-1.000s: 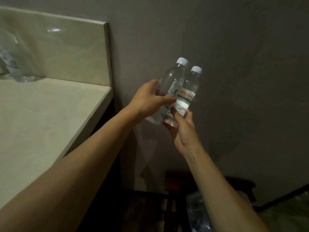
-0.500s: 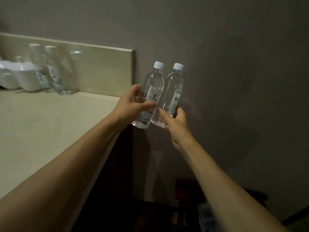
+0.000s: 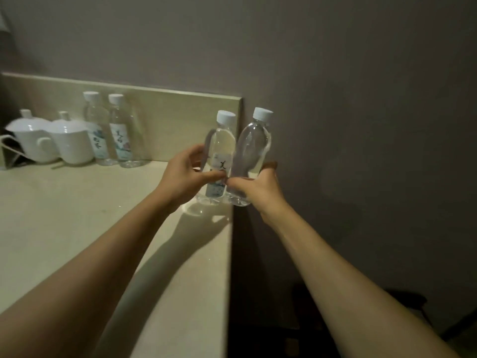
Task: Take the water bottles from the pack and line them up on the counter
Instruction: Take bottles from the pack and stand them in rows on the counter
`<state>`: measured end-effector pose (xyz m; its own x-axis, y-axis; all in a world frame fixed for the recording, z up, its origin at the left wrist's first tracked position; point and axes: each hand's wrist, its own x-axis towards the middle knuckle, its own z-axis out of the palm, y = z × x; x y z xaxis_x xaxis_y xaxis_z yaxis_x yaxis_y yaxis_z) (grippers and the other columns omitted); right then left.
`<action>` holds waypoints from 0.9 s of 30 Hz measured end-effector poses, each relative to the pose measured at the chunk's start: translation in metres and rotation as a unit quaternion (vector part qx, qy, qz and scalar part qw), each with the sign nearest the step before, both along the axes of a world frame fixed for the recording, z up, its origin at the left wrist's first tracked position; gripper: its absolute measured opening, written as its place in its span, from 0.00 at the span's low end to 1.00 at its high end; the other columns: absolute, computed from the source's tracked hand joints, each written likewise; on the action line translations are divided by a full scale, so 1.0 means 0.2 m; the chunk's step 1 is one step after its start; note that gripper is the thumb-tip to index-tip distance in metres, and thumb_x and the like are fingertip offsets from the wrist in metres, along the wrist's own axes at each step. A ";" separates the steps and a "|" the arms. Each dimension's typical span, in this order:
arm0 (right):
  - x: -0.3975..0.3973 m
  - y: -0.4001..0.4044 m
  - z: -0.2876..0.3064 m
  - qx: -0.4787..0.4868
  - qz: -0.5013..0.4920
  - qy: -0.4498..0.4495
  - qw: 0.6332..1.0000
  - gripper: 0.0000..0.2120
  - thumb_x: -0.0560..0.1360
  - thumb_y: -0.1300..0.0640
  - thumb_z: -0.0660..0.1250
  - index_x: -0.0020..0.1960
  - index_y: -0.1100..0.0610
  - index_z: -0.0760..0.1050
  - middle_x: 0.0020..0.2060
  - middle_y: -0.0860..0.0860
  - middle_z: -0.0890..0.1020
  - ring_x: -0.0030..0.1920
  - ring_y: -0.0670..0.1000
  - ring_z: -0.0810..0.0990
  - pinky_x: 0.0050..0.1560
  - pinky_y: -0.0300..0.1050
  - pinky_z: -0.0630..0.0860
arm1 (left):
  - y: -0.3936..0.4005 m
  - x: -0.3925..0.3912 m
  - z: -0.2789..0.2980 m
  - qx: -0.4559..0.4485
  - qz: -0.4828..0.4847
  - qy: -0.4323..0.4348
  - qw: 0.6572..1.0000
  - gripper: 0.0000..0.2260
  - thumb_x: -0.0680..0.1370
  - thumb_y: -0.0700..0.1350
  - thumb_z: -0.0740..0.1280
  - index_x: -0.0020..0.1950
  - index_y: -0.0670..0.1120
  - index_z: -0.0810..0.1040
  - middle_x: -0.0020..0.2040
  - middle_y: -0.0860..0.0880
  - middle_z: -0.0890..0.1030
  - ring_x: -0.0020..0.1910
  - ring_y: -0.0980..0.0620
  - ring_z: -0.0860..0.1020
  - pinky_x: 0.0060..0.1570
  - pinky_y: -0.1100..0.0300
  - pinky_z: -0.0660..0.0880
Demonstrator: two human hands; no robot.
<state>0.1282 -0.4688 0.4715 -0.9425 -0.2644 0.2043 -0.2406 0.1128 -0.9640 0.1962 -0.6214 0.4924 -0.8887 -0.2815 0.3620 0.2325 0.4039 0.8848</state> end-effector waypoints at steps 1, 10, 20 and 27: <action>0.01 -0.08 -0.01 0.013 0.004 -0.004 1.000 0.27 0.62 0.54 0.81 0.49 0.49 0.66 0.49 0.50 0.83 0.51 0.51 0.83 0.44 0.41 0.81 | -0.09 0.00 0.00 -0.007 -0.001 -0.005 1.000 0.26 0.68 0.38 0.78 0.65 0.43 0.76 0.57 0.44 0.83 0.57 0.43 0.81 0.60 0.44 0.77; 0.04 -0.69 -0.09 -0.008 -0.043 -0.027 0.999 0.31 0.66 0.52 0.79 0.59 0.46 0.62 0.46 0.44 0.82 0.48 0.47 0.83 0.44 0.43 0.82 | -0.70 -0.05 -0.06 0.020 -0.035 -0.018 0.999 0.28 0.70 0.38 0.77 0.68 0.47 0.74 0.53 0.50 0.83 0.48 0.59 0.83 0.47 0.65 0.81; 0.08 -0.88 -0.12 0.049 -0.068 0.011 0.996 0.30 0.75 0.53 0.68 0.69 0.48 0.53 0.69 0.50 0.68 0.65 0.58 0.74 0.62 0.57 0.74 | -0.90 -0.12 -0.10 -0.015 -0.081 -0.023 0.996 0.18 0.76 0.43 0.71 0.64 0.52 0.75 0.54 0.58 0.82 0.51 0.66 0.82 0.45 0.72 0.78; 0.04 -0.70 -0.12 0.170 0.042 0.009 0.984 0.36 0.74 0.53 0.71 0.74 0.55 0.55 0.59 0.48 0.78 0.58 0.50 0.79 0.51 0.40 0.75 | -0.83 -0.12 -0.15 -0.149 0.041 -0.075 0.985 0.26 0.67 0.48 0.80 0.63 0.46 0.77 0.56 0.49 0.82 0.51 0.52 0.80 0.46 0.60 0.77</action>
<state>0.1362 -0.6092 0.4482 -0.9112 -0.3980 0.1062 -0.2795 0.4079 -0.8692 0.1731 -0.7870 0.4628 -0.9169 -0.2564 0.3059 0.0635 0.6629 0.7460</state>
